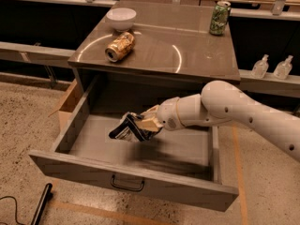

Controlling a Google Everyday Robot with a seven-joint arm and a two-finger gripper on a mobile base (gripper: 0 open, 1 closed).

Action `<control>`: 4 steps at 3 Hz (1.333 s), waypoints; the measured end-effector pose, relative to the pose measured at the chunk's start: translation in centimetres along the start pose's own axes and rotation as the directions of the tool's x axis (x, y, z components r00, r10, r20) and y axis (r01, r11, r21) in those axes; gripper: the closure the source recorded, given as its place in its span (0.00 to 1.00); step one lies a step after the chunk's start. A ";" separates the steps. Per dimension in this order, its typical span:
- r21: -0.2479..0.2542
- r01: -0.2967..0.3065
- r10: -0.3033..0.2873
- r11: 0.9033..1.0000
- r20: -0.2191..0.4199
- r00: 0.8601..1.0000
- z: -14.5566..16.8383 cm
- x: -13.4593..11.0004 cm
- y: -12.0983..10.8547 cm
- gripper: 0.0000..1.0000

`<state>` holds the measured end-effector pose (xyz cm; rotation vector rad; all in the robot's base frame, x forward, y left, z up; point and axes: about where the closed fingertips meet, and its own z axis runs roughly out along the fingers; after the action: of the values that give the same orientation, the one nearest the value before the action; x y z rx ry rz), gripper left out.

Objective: Place blue chip bag into top drawer

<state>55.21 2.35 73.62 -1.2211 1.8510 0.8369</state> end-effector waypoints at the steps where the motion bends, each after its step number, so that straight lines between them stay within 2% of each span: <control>1: 0.028 0.015 -0.013 1.000 -0.048 0.999 0.3 0.5 -0.3 0.15; 2: 0.135 0.011 -0.002 0.991 -0.062 0.998 -2.3 -0.2 -1.7 0.17; 3: 0.268 0.013 0.013 0.963 -0.097 0.995 -6.1 -0.4 -3.6 0.42; 4: 0.361 0.013 0.039 0.933 -0.135 0.990 -10.2 -0.3 -4.8 0.64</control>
Offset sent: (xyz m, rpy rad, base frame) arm 0.0258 -0.0627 0.0398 -0.1465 -0.1073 -0.2480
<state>57.39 -7.58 78.46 -1.0537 2.0182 0.3966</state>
